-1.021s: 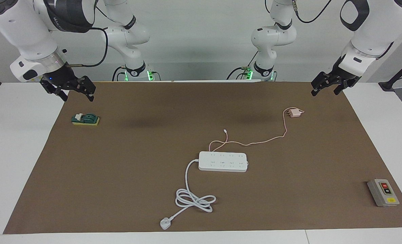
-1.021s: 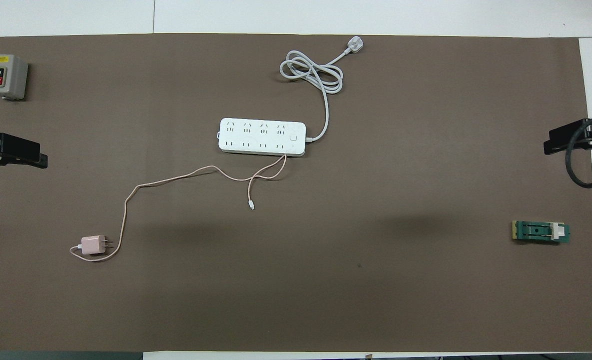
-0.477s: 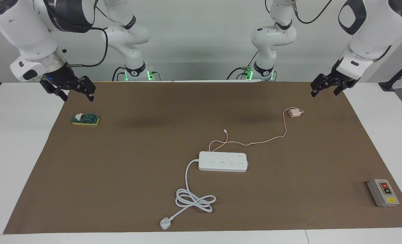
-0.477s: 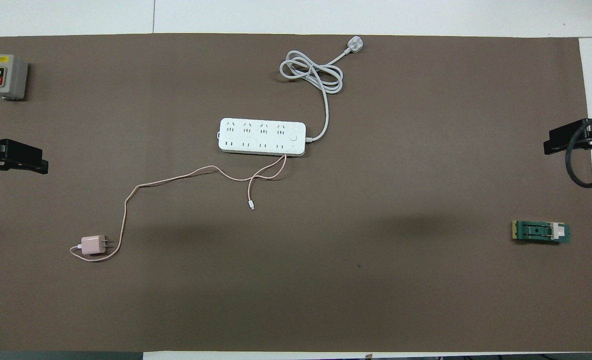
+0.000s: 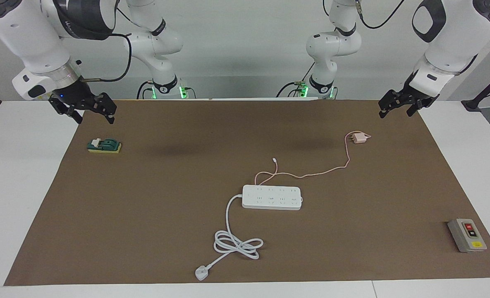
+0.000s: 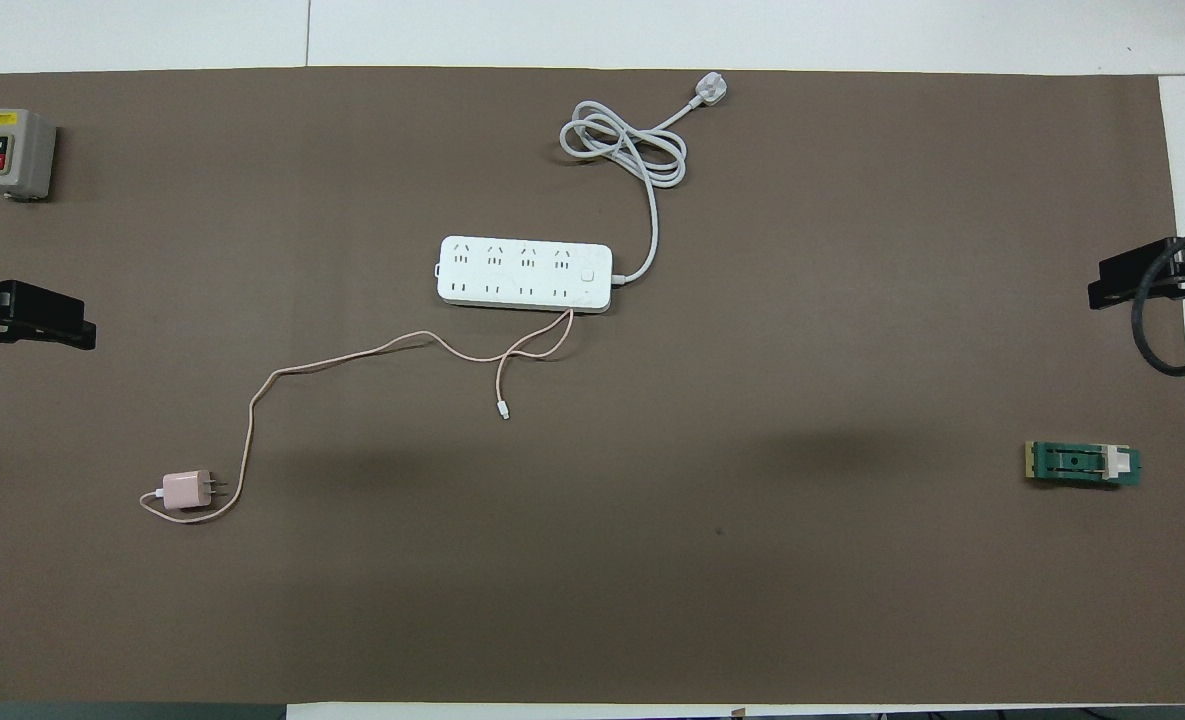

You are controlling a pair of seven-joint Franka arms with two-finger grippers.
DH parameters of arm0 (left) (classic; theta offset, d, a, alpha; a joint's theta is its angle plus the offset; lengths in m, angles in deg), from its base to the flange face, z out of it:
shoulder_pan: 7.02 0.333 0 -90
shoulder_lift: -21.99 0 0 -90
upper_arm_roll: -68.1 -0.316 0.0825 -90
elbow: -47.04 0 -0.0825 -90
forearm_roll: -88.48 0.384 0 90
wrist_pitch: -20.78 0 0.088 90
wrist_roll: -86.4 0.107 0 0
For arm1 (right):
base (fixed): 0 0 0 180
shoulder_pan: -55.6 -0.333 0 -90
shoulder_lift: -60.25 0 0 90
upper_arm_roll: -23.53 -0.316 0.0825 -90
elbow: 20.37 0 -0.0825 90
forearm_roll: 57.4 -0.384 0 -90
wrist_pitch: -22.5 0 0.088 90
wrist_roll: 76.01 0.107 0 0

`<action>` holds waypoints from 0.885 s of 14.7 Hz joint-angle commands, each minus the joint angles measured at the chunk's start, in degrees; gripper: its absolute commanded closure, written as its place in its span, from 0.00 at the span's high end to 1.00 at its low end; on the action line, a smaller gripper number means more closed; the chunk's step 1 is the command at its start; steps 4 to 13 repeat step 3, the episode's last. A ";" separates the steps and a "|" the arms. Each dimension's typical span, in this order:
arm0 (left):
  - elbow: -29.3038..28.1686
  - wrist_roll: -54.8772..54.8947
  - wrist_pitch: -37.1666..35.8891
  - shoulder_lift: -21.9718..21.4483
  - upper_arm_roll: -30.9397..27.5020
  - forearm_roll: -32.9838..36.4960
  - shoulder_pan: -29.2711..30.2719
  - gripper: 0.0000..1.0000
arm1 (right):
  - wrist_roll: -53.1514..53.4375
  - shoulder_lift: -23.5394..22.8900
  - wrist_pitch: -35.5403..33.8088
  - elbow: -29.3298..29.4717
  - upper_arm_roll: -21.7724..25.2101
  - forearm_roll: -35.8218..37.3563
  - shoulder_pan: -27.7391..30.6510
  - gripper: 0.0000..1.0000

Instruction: Unplug charger and place it aside

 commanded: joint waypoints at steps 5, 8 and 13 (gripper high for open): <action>-1.35 0.70 0.68 -1.32 -0.33 1.02 0.09 1.00 | 0.62 -0.07 0.08 0.23 -0.32 -0.28 0.35 1.00; -1.35 0.70 0.68 -1.32 -0.33 1.02 0.09 1.00 | 0.62 -0.07 0.08 0.23 -0.32 -0.28 0.35 1.00; -1.35 0.70 0.68 -1.32 -0.33 1.02 0.09 1.00 | 0.62 -0.07 0.08 0.23 -0.32 -0.28 0.35 1.00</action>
